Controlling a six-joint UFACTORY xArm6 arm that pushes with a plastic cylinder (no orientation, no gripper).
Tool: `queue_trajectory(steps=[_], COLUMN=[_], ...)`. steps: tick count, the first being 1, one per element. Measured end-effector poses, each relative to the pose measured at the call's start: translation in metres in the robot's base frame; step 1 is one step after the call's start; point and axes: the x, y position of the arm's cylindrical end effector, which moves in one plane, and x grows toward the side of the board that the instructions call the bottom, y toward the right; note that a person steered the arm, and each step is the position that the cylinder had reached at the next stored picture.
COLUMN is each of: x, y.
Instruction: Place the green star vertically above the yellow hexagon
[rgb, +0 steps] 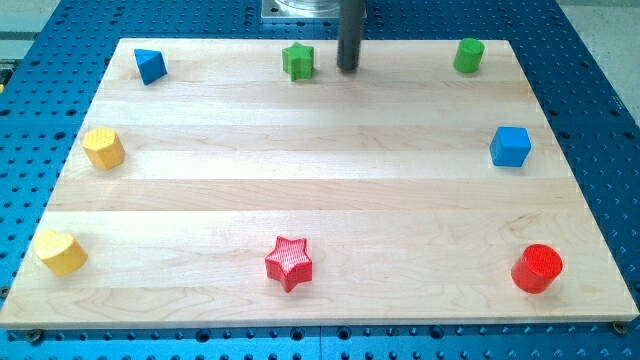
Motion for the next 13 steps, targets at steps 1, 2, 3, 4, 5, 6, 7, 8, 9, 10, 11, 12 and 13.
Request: queue_trajectory(steps=[1, 2, 3, 4, 5, 6, 7, 8, 9, 10, 11, 12, 13], x=[0.003, 0.036, 0.088, 0.090, 0.085, 0.033, -0.005, -0.020, 0.012, 0.058, 0.081, 0.125, 0.120], y=[-0.059, -0.143, -0.182, -0.165, -0.114, -0.079, -0.087, -0.129, -0.184, -0.224, -0.180, -0.169, -0.227])
